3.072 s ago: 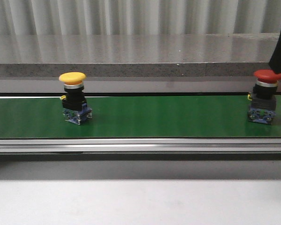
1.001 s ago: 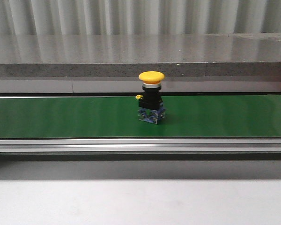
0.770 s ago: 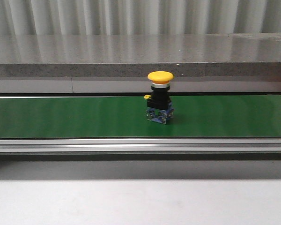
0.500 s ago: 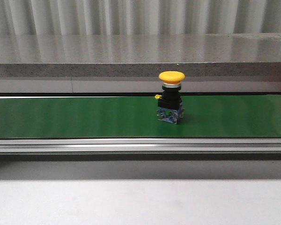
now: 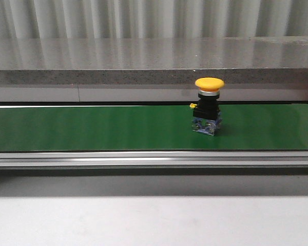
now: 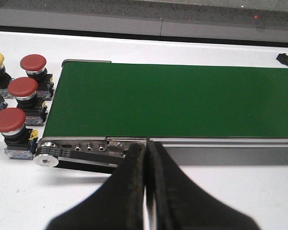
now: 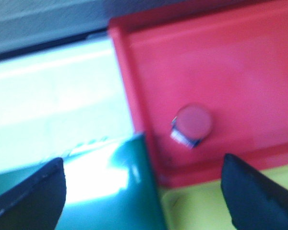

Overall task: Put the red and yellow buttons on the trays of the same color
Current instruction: 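Move the red button into the red tray and open the right gripper, then grasp the yellow button on the belt with the right gripper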

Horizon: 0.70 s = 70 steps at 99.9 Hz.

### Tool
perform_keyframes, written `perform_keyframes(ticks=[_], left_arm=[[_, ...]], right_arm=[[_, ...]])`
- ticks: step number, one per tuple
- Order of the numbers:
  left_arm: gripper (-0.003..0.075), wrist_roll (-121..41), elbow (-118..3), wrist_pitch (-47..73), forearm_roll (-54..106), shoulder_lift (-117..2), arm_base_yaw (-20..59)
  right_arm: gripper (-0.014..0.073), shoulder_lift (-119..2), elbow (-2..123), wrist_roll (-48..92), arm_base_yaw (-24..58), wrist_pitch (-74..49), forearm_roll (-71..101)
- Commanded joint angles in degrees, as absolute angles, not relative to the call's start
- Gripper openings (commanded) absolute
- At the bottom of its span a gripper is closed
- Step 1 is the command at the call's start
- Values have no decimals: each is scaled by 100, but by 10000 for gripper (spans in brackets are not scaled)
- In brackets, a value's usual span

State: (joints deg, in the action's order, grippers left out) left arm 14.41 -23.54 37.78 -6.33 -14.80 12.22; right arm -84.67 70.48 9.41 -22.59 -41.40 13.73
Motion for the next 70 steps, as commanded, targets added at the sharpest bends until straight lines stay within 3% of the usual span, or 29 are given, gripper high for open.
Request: perform_keyframes(ticks=[1,33,70], left_arm=[[-20,1440,-2503,3339,-637,-1528,1268],[-20,1440,-2503,3339,-637,-1528,1268],[-20,1440,-2503,3339,-626,-1528,1268]], right_arm=[[646,-7845,6862,1046,-2011,-4179,1444],[646,-7377,6514,1422,-463,-5388,1444],[646,-7626,6279,1457,728,-5136,1449]])
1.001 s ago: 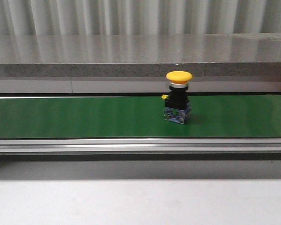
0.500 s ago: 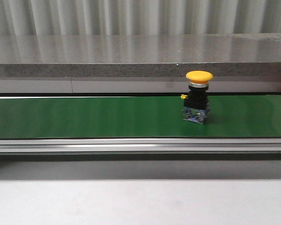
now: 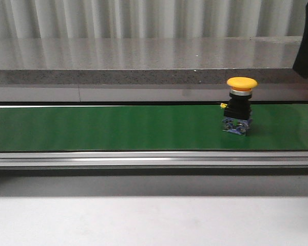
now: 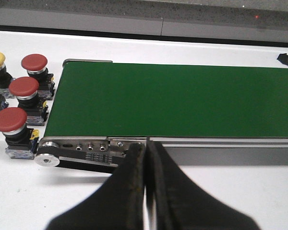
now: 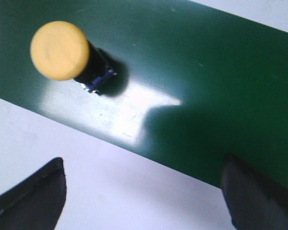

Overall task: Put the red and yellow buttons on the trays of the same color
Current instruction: 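Grasp the yellow button on the belt with the right gripper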

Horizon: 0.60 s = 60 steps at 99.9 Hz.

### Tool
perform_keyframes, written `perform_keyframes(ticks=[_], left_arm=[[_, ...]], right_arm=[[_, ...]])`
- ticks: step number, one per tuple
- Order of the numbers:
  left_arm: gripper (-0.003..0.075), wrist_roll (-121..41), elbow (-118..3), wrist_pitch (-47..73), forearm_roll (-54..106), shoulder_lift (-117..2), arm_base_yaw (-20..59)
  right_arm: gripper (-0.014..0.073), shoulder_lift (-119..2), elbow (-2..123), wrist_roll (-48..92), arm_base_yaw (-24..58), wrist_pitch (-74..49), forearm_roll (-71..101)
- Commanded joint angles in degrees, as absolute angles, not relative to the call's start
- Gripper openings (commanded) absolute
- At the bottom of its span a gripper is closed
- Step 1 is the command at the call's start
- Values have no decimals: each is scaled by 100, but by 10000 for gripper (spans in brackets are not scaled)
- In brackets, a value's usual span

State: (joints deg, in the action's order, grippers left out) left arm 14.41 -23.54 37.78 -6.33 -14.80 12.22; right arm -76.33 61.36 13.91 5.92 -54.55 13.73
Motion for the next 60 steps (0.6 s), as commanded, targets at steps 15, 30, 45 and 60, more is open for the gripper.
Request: perform_keyframes(ticks=[15,30,45,60], left_arm=[[-20,1440,-2503,3339,-626,-1528,1268],[-20,1440,-2503,3339,-626,-1528,1268],[-20,1440,-2503,3339,-626,-1528,1268],[-20,1440,-2503,3339,-626,-1528,1268]], right_arm=[[646,-7915,6279,1457,949,-4807,1478],[646,-8214,6279,1457,1113,-4374,1485],[646,-8454,6279,1457,1119,-3899,1485],[629,-8606,6279,1457,1119,-3666,1485]])
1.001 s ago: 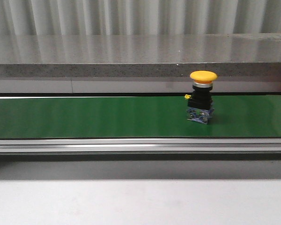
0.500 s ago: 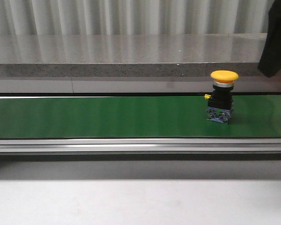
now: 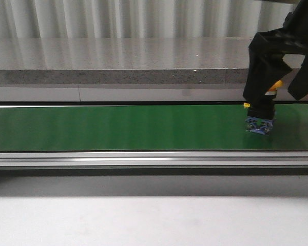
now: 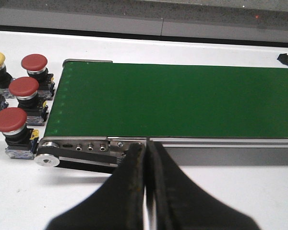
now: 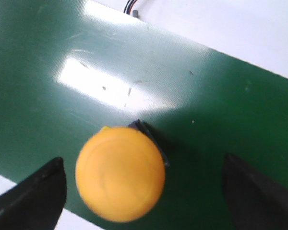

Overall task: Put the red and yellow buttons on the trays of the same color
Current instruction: 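Grasp the yellow button on the belt with the right gripper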

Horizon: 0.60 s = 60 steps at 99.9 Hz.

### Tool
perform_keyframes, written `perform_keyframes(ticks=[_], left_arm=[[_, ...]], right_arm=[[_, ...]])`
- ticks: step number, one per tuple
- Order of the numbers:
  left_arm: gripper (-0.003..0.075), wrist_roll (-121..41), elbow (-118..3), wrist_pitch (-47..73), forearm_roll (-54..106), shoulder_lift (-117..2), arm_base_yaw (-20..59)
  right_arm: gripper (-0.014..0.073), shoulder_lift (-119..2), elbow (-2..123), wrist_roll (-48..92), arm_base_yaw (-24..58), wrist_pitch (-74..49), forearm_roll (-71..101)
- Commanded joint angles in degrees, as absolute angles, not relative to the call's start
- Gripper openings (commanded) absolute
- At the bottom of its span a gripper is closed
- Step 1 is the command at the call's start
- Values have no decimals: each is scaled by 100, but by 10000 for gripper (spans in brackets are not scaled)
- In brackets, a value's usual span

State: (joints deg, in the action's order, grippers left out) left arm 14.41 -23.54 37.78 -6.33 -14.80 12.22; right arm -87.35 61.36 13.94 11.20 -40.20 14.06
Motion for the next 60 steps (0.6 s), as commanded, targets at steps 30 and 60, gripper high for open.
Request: perform_keyframes(ticks=[30,60], left_arm=[[-20,1440,-2503,3339,-626,-1528,1268],[-20,1440,-2503,3339,-626,-1507,1268]], right_arm=[[136,-8644,6279,1452,1119,-3780,1485],[40,-8335,6279,1225,834,-4193,1485]])
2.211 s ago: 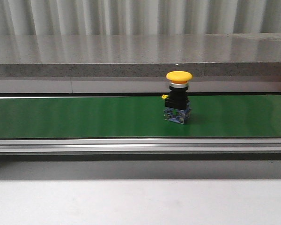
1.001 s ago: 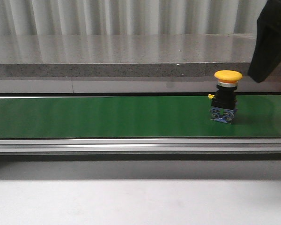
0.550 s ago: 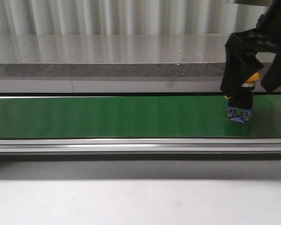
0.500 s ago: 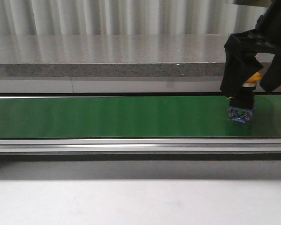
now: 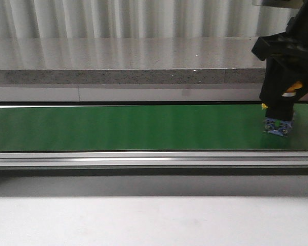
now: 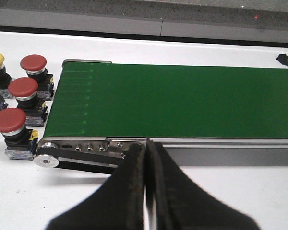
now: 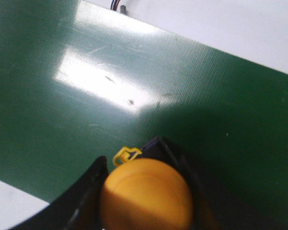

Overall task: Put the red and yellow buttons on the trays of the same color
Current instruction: 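Grasp the yellow button on the belt with the right gripper, then place the yellow button into the yellow tray and open the right gripper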

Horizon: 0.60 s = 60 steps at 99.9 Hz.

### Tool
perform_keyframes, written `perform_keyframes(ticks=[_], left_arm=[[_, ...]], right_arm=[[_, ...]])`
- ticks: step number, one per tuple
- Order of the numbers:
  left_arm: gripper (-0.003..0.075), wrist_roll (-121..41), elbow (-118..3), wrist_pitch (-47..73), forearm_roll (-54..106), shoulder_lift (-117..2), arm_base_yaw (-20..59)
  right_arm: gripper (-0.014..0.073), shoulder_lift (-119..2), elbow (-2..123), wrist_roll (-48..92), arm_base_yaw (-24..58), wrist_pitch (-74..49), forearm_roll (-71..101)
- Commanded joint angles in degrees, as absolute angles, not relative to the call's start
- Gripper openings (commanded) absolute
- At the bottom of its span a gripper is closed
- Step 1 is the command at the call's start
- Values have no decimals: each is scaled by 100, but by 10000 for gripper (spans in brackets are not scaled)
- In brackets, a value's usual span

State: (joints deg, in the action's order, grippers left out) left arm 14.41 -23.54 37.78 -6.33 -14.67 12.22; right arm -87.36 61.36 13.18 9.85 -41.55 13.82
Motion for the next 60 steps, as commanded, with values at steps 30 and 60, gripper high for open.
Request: perform_keyframes(ticks=[30,60], left_arm=[[-20,1440,-2503,3339,-626,-1507,1268],[-20,1440,-2503,3349,-626,-1507,1268]], right_arm=[[40,-7354,6279,797,-557,-4839,1369],[40,-7203,6279,572,-2692,-4789,1244]])
